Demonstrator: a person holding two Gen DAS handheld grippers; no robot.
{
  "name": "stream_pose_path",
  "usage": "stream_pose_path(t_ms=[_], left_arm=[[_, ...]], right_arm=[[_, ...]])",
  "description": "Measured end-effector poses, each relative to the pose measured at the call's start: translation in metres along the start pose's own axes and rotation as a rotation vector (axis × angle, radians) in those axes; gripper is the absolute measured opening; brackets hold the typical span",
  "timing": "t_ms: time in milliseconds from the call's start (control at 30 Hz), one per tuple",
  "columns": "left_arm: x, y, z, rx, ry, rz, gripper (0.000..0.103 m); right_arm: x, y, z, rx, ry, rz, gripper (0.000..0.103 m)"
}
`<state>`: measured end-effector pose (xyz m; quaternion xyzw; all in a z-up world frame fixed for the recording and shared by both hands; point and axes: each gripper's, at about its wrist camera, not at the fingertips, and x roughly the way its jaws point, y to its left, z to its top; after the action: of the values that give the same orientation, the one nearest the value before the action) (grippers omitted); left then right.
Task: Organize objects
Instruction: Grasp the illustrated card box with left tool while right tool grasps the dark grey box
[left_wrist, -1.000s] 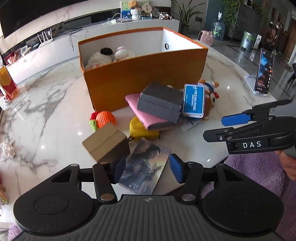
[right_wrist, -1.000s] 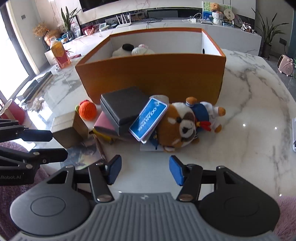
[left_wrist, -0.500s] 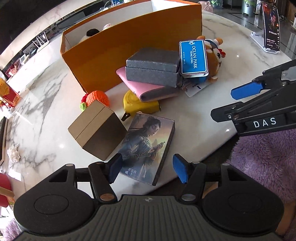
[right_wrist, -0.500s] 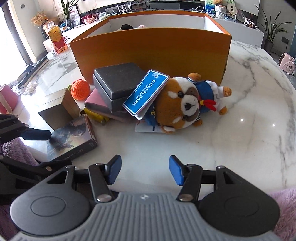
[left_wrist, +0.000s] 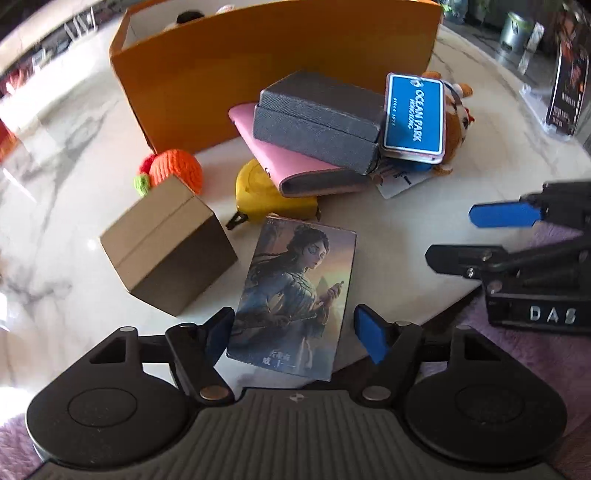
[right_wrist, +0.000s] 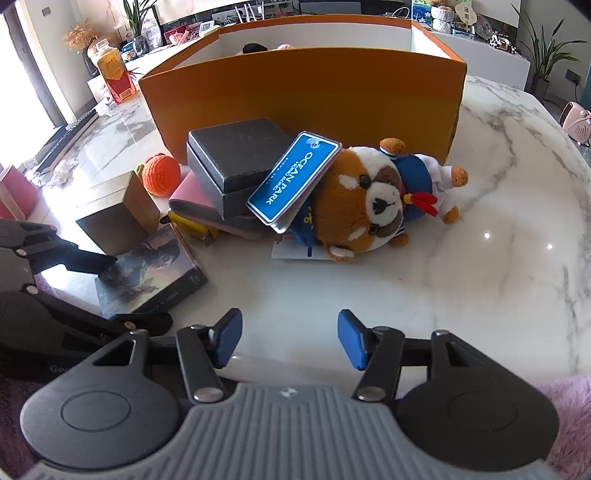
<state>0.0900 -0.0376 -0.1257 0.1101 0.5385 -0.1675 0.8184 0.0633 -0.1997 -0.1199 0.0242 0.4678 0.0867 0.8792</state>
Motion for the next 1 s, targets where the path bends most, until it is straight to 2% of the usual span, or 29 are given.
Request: stream_pose_path(t_ms=[67,233,333,500,600,767,833,1000], left_arm=[[-0.003,-0.003,-0.003,0.018,-0.014,-0.004,0.070],[-0.010,-0.005,-0.013,0.004,-0.020,0.008,0.069],[-0.021,0.000,-0.016,-0.026,-0.057,-0.014,0.068],[-0.046,0.007,-0.025,-0.083,-0.087,-0.059,0.067],[-0.060,0.012,-0.018,-0.123,-0.116,-0.081,0.067],[-0.084,0.020,-0.007,-0.163,-0.184,-0.078,0.067],[-0.094,0.023,-0.002,-0.171,-0.212,-0.079,0.067],[-0.112,0.039,0.015,-0.185,-0.270,-0.066,0.067]], right_arm=[[-0.001,0.001,0.000,-0.007,-0.004,-0.001,0.060],[-0.004,-0.001,0.001,-0.001,-0.014,-0.004,0.060],[-0.015,0.003,0.009,-0.041,-0.052,-0.005,0.060],[-0.042,0.007,0.035,-0.105,-0.139,0.034,0.060],[-0.049,0.009,0.054,-0.160,-0.162,0.059,0.063],[-0.038,0.017,0.081,-0.258,-0.122,0.096,0.070],[-0.031,0.022,0.090,-0.303,-0.094,0.111,0.081],[-0.005,0.024,0.118,-0.362,-0.001,0.154,0.085]])
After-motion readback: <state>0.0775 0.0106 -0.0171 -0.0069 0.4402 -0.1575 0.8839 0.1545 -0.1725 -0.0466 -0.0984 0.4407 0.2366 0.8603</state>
